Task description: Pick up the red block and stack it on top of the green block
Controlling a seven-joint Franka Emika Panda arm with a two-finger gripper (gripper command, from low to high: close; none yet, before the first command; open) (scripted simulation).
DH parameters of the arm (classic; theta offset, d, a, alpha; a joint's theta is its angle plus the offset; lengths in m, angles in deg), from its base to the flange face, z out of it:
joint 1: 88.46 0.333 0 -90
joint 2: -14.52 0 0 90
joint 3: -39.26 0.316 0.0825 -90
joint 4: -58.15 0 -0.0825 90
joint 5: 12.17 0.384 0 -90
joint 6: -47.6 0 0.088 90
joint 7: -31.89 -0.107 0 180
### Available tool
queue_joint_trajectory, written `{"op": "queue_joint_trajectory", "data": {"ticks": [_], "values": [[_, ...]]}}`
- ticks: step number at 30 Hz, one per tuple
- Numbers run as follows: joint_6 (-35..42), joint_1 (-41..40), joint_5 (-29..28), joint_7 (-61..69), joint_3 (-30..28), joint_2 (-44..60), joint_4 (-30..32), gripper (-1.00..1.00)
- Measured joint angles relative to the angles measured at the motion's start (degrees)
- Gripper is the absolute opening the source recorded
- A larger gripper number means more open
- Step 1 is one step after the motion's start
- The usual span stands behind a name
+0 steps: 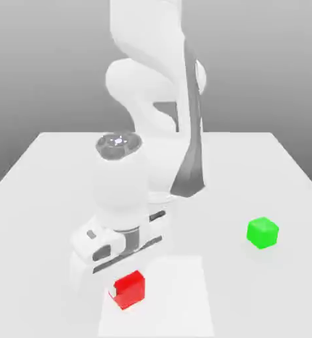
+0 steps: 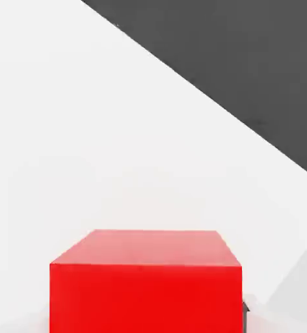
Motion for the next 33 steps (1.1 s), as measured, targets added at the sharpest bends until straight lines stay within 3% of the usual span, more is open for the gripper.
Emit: {"op": "queue_joint_trajectory", "data": {"ticks": [5, 28, 33], "values": [[4.2, 3.8, -2.7, 5.3, 2.4, -6.4, 2.2, -1.0], [7.9, 37.1, -1.7, 65.9, 16.4, -22.6, 14.6, -1.0], [-0.2, 37.8, -3.4, 67.0, 17.2, -14.7, 14.7, -1.0]]}}
